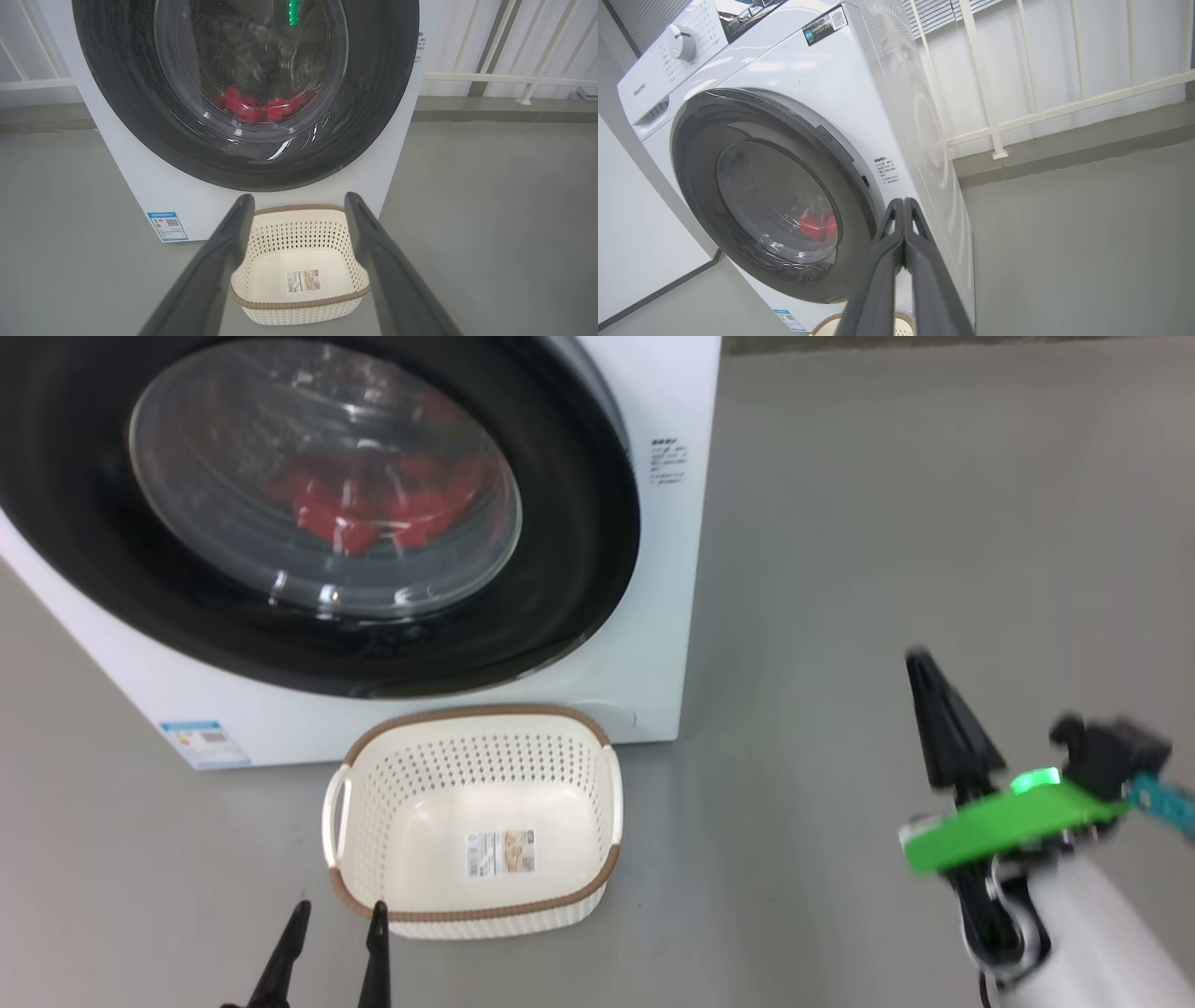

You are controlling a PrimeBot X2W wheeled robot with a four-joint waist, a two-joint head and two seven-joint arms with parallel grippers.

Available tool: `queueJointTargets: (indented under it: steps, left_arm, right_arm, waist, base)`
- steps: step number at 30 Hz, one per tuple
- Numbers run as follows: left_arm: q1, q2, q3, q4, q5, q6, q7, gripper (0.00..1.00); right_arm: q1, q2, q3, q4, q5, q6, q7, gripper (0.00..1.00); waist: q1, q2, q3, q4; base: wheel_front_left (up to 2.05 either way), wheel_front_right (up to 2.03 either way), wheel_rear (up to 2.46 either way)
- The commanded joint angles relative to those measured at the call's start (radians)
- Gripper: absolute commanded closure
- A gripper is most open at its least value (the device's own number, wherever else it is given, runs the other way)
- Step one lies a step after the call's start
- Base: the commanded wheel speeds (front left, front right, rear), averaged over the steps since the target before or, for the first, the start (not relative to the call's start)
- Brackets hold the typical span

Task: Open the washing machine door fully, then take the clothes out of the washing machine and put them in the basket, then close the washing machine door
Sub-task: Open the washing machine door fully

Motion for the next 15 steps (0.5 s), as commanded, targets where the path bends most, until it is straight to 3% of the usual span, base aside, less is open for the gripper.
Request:
queueJointTargets:
  steps: [1, 10, 15]
  left_arm:
    - [-0.043, 0.002, 0.024, -0.027, -0.009, 0.004, -0.012, 0.00]
    - [-0.103, 0.002, -0.031, -0.055, -0.051, -0.002, -0.012, 0.00]
    - [-0.154, 0.002, -0.085, -0.061, -0.089, 0.012, -0.012, 0.00]
  right_arm:
    - [-0.070, -0.016, 0.043, -0.019, 0.035, 0.000, -0.012, 1.00]
    - [-0.322, -0.098, 0.122, 0.016, 0.160, 0.000, -0.012, 1.00]
    - [-0.464, -0.157, 0.208, 0.057, 0.307, 0.000, -0.009, 1.00]
  waist:
    - [0.0000, -0.0001, 0.024, 0.020]
    - [0.0000, -0.0001, 0.117, 0.096]
    - [0.0000, -0.0001, 0.183, 0.153]
  base:
    - [0.00, 0.00, 0.00]
    - [0.00, 0.00, 0.00]
    - [0.00, 0.00, 0.00]
